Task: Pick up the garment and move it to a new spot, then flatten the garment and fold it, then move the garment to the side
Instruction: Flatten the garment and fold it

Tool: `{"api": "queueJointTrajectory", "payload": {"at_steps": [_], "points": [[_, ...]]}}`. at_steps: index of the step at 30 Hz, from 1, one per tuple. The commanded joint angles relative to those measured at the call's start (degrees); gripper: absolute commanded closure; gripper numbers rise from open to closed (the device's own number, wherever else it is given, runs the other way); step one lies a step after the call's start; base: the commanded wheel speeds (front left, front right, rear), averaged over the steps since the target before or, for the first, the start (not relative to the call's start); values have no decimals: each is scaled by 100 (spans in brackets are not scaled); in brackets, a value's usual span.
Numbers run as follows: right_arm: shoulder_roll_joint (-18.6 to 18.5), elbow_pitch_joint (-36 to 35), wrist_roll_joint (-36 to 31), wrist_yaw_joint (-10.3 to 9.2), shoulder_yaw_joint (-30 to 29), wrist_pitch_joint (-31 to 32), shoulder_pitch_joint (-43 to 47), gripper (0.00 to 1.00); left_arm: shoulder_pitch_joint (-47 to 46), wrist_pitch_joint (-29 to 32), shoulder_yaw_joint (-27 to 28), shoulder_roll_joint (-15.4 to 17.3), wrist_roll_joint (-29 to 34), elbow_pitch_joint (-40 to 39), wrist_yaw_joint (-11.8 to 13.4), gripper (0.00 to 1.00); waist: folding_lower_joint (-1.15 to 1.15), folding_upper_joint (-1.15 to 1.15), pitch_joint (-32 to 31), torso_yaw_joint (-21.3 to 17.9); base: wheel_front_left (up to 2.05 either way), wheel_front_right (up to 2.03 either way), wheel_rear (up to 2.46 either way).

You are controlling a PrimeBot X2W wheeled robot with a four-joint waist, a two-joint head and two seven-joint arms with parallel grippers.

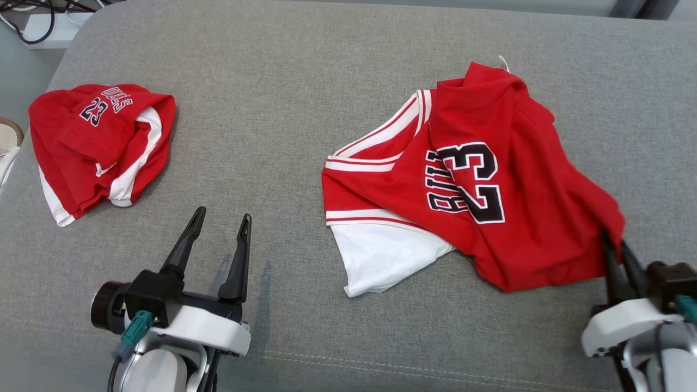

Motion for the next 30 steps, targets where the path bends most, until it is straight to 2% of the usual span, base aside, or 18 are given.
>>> {"api": "queueJointTrajectory", "payload": {"at_steps": [1, 2, 3, 4, 10, 15, 22, 24, 30], "points": [[145, -114, -226, 23, 139, 126, -105, 69, -259, -59, 175, 90, 52, -110, -47, 0, 0, 0, 15, 3, 0, 0, 0], [226, -67, -319, 23, 155, 202, -159, 51, -277, -59, 166, 88, 57, -98, -54, 0, 0, 0, 16, 14, 0, 0, 0], [296, 8, -393, 23, 202, 293, -216, 6, -293, -59, 161, 86, 58, -85, -62, 0, 0, 0, 23, 24, 0, 0, 0], [350, 65, -443, 23, 255, 321, -282, 0, -308, -59, 159, 85, 58, -76, -70, 0, 0, 0, 28, 37, 0, 0, 0], [533, 417, -521, 23, 553, 417, -420, 0, -293, -59, 183, 76, 53, -55, -95, 0, 0, 0, 0, 106, 0, 0, 0], [568, 349, -374, 23, 904, 244, -320, 0, -245, -59, 234, 82, 78, -41, -101, 0, 0, 0, -47, 68, 0, 0, 0], [573, -641, -88, 23, 1099, 0, 183, 0, -226, -59, 350, 137, 120, -109, -87, 0, 0, 0, -81, -129, 0, 0, 0], [574, -1061, -36, 23, 1001, -64, 351, 0, -217, -59, 390, 155, 135, -131, -70, 0, 0, 0, -100, -208, 0, 0, 0], [438, -1719, 106, 23, 511, -80, 586, 0, -173, -59, 487, 182, 151, -146, -20, 0, 0, 0, -185, -398, 0, 0, 0]]}}
